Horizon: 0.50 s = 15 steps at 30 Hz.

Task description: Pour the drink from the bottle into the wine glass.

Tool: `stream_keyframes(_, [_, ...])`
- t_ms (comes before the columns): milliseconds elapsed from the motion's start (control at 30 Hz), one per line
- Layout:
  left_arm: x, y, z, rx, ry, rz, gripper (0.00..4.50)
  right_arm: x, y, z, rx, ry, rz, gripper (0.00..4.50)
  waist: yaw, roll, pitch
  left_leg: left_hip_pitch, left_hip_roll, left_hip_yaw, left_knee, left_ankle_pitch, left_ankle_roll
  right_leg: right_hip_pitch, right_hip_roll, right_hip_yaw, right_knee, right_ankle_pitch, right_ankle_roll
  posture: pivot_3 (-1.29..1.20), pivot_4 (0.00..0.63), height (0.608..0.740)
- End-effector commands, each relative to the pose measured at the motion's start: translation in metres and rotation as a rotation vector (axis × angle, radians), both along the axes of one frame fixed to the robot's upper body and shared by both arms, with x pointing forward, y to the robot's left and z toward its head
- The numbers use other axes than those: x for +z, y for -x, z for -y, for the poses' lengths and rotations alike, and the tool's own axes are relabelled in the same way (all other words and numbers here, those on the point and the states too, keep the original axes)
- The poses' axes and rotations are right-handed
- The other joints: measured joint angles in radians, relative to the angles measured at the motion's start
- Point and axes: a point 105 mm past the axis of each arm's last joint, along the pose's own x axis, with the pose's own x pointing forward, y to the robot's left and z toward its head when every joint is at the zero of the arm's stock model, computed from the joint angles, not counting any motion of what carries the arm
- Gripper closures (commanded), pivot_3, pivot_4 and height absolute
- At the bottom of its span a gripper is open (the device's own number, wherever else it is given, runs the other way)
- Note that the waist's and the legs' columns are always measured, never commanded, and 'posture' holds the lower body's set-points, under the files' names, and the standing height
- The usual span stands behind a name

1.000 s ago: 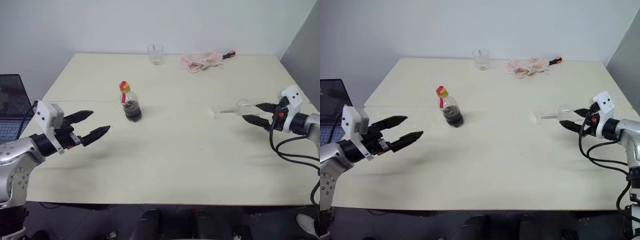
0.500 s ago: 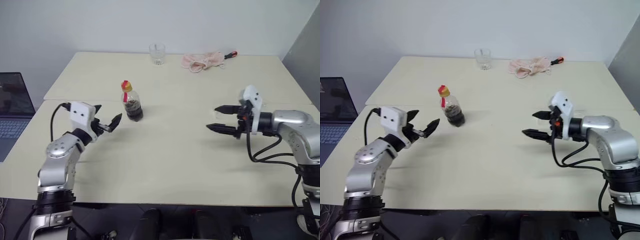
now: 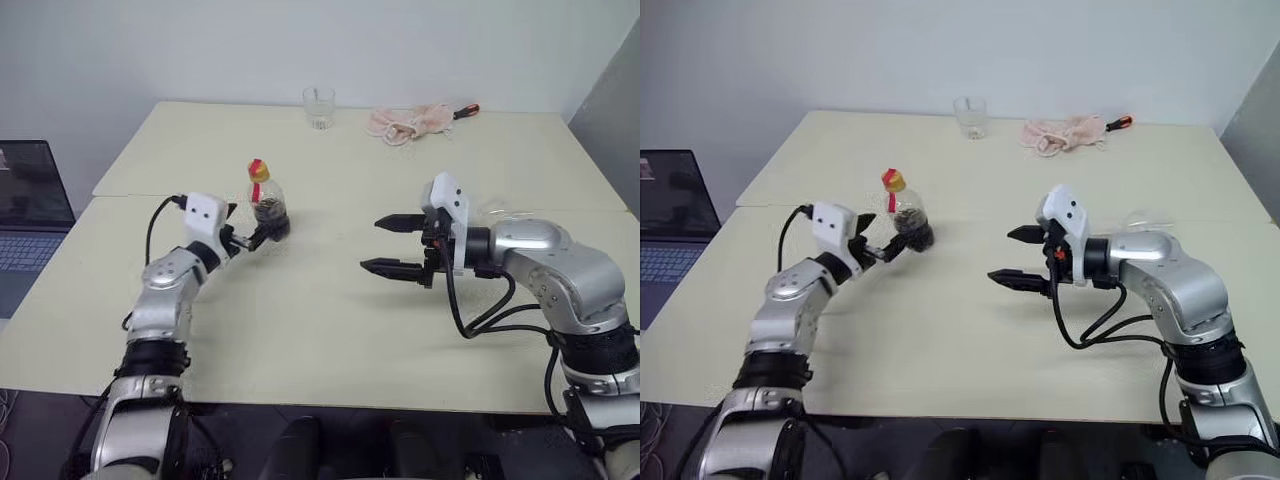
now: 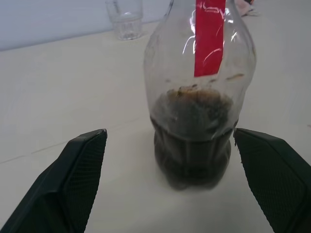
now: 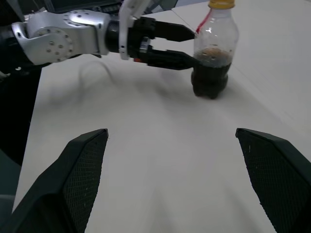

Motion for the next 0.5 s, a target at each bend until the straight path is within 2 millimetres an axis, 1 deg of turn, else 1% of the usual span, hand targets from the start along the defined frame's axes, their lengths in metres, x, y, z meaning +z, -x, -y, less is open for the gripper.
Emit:
stream_keyframes(33, [0.012, -0.008, 0.006, -0.017, -0.025, 0.053, 0.03, 0.010, 0.007, -0.007, 0.030, -0.009, 0.045, 0.00, 0.000, 0.000, 0.000, 0.000, 0.000, 0.000, 0.000, 0.000, 0.000, 0.000, 0.000, 0.000, 0.000, 0.000, 0.000, 0.00, 0.150, 0.740])
stream_keyframes(133, [0.014, -0.014, 0.007, -0.013, -0.040, 0.063, 0.03, 0.010, 0.009, -0.008, 0.030, -0.005, 0.046, 0.00, -0.002, 0.000, 0.000, 0.000, 0.000, 0.000, 0.000, 0.000, 0.000, 0.000, 0.000, 0.000, 0.000, 0.000, 0.000, 0.00, 0.150, 0.740])
stream_keyframes(300, [0.017, -0.028, 0.002, 0.037, -0.081, 0.076, 0.03, 0.011, 0.010, -0.009, 0.023, -0.007, 0.050, 0.00, -0.001, -0.001, 0.000, 0.000, 0.000, -0.001, 0.001, 0.000, 0.000, 0.000, 0.000, 0.000, 0.000, 0.000, 0.000, 0.00, 0.150, 0.740])
stream_keyframes(500, [0.018, -0.035, 0.015, -0.023, -0.022, 0.090, 0.03, 0.015, 0.010, -0.009, 0.010, -0.009, 0.066, 0.00, -0.002, -0.001, 0.000, 0.000, 0.000, 0.000, 0.001, 0.000, 0.000, 0.000, 0.001, 0.000, 0.000, 0.001, 0.001, 0.00, 0.150, 0.740])
